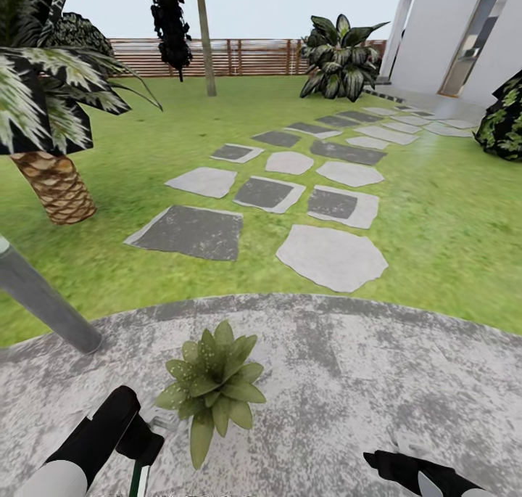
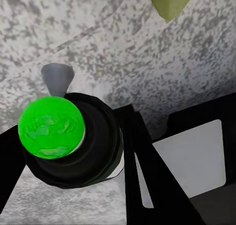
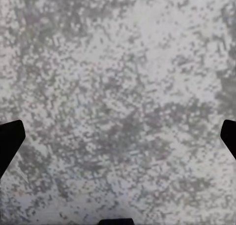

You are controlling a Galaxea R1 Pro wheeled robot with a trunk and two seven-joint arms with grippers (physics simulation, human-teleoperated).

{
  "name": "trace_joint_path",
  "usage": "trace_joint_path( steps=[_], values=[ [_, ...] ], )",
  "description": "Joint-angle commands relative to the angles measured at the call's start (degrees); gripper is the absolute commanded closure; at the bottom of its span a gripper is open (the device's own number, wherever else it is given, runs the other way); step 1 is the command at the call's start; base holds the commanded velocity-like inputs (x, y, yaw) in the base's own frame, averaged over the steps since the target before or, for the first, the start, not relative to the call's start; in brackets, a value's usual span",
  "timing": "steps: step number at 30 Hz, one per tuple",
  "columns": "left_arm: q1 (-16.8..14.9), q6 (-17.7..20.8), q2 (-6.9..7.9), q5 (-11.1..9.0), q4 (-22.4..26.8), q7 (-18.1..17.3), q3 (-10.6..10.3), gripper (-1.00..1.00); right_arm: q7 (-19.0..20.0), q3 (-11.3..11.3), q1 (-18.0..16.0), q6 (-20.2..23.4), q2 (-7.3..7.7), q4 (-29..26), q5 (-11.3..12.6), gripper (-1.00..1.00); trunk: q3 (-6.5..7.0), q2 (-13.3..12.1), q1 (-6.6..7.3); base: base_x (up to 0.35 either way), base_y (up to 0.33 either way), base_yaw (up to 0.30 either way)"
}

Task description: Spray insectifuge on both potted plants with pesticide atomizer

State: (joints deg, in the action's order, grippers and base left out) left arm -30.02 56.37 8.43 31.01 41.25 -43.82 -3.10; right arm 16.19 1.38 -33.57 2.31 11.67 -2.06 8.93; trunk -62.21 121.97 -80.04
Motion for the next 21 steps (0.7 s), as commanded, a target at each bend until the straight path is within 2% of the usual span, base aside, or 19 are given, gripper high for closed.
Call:
trace_joint_path(
  steps=[1,5,10,14,21],
  values=[
    [0.0,0.1,0.02,0.6,0.1,-0.6,-0.2,1.0,0.2,0.1,0.0,0.2,0.02,0.0,0.5,-1.0,-0.11,0.0,0.01,0.003,-0.004,0.189],
    [0.0,0.1,0.01,0.5,0.1,-0.6,-0.2,1.0,0.2,0.1,0.0,0.2,0.02,0.0,0.5,-1.0,-0.37,0.0,0.01,0.001,-0.066,0.181],
    [0.0,0.1,0.01,0.5,0.1,-0.6,-0.2,1.0,0.2,0.1,0.0,0.2,0.02,0.0,0.5,-1.0,-0.42,0.0,0.01,0.0,-0.299,0.039],
    [0.0,0.1,0.01,0.5,0.1,-0.6,-0.2,1.0,0.2,0.1,0.0,0.2,0.02,0.0,0.5,-1.0,-0.42,0.0,0.01,0.0,-0.282,0.179],
    [0.0,0.1,0.01,0.5,0.1,-0.6,-0.2,1.0,0.2,0.1,0.0,0.2,0.02,0.0,0.5,-1.0,-0.42,0.0,0.01,0.0,-0.04,0.242]
  ],
)
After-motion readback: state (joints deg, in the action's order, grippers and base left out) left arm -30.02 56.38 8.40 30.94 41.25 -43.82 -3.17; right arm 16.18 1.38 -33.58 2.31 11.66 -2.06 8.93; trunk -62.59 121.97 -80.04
